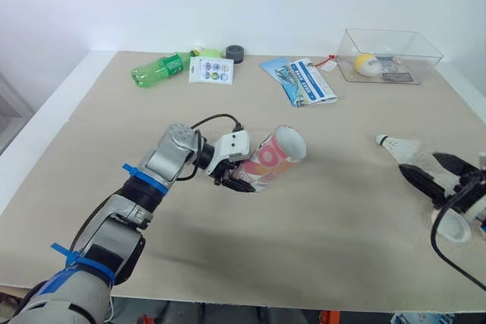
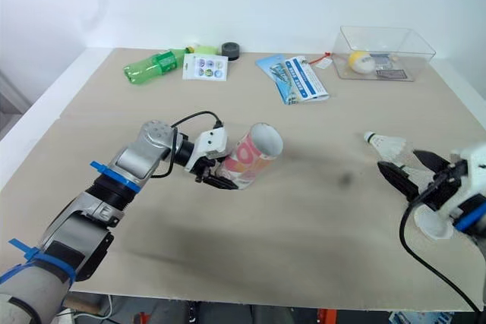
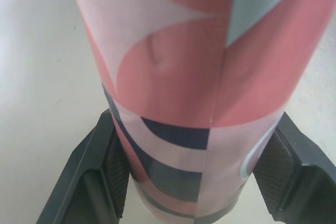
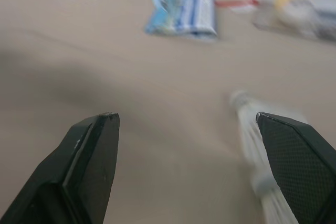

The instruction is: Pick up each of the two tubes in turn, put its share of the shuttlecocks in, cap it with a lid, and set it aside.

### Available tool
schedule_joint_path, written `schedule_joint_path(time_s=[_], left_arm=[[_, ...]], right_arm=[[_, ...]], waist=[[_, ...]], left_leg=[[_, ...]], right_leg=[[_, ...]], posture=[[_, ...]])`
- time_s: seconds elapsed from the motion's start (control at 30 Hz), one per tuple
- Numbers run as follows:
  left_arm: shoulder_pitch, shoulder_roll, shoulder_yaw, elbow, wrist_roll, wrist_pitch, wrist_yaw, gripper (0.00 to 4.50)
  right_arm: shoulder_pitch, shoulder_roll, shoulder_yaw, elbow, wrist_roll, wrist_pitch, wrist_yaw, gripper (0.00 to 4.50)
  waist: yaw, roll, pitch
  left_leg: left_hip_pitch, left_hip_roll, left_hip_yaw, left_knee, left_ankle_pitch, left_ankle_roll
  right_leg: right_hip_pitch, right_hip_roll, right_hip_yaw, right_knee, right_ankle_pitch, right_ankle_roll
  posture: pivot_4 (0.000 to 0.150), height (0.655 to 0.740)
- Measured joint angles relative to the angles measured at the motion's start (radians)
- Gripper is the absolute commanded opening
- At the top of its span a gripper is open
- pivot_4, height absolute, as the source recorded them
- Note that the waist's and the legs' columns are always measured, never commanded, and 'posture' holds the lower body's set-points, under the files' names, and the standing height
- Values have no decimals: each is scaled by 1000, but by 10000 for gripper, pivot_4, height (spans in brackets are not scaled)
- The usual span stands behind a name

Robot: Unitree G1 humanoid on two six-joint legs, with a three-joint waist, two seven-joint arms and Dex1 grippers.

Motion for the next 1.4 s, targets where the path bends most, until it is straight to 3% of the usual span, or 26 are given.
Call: schedule_joint_path(time_s=[0.43,1.07,1.17,1.4], left_arm=[[19,3,-8,-58,0,25,2,26777],[36,26,-9,-126,-1,62,7,26777],[37,27,-9,-126,-1,63,11,26777],[37,28,-9,-126,-1,64,20,26777]], right_arm=[[63,-10,-36,160,-6,-37,3,44656],[-170,-34,128,557,-63,-177,56,44656],[-211,-39,158,609,-79,-204,62,36728],[-244,-39,169,654,-89,-238,68,3898]], waist=[[-5,-1,0],[-6,0,0],[-6,0,0],[-6,0,0]], left_leg=[[0,0,1,0,2,3],[0,0,1,0,2,3],[0,0,1,0,2,3],[0,0,0,-1,2,3]], right_leg=[[0,0,1,0,1,-4],[0,0,1,-1,2,-1],[0,0,1,-1,3,0],[0,0,1,-1,2,1]], posture=[[1500,7400],[1500,7400],[1500,7400],[1500,7400]])
